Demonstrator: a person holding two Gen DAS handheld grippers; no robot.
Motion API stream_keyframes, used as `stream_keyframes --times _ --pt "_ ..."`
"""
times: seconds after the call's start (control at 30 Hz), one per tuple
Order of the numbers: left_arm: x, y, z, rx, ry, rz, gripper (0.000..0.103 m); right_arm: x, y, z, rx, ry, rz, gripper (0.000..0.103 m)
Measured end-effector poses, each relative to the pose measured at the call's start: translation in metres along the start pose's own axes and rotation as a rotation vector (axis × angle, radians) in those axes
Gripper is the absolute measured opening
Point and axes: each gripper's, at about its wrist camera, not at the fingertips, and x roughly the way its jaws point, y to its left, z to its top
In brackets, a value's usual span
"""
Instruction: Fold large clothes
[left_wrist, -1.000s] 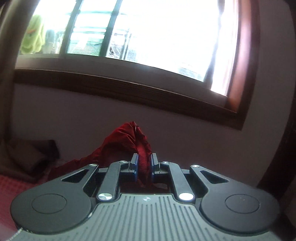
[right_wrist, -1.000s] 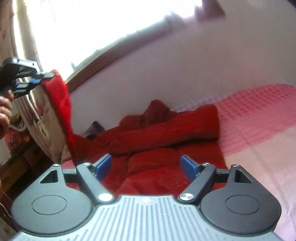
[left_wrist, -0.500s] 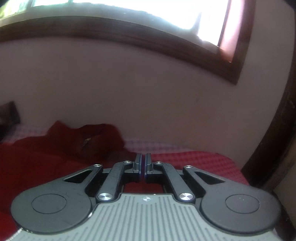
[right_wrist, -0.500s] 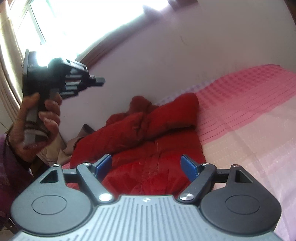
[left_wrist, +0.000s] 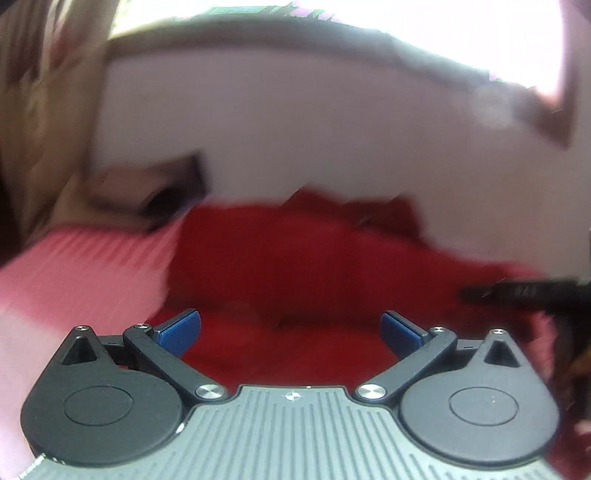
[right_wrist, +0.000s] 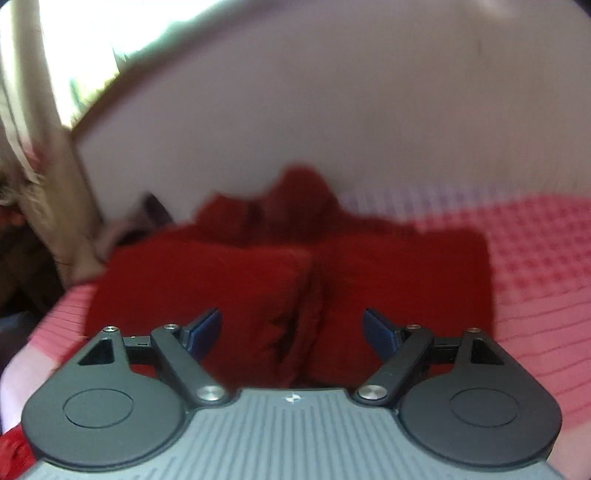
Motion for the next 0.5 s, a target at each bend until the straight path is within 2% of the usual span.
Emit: stream_keyframes --times 0.03,0.07,0.13,0.2,0.27,0.37,0.5 --pt "0.005 0.014 -0.009 -0.025 0.03 0.019 0.1 0.01 0.005 -0.001 -0.021 0.026 0.008 0.031" --pt "0.012 0.027 -0.016 -0.065 0.064 0.026 0.099 0.013 0.011 -0.001 -0.049 0.021 -0.014 0.023" --pt "0.017 0.05 -0.023 -0.14 0.098 0.018 0.098 0.0 0.02 0.001 -0.11 -0.064 -0.03 0.012" --pt "0.018 0.065 -0.028 -0.183 0.091 0.011 0.099 -0.017 0.017 0.008 -0.096 -0.142 -0.052 0.012" --pt "0.019 0.064 -0.028 -0.175 0.079 0.006 0.101 -0.021 0.008 0.013 -0.086 -0.157 -0.069 0.011" --pt "0.019 0.056 -0.035 -0.122 0.071 0.016 0.102 -0.006 0.002 0.005 -0.088 -0.093 -0.066 0.011" --pt "0.024 0.053 -0.039 -0.111 0.058 0.025 0.103 0.024 -0.007 -0.01 -0.063 -0.034 -0.116 0.014"
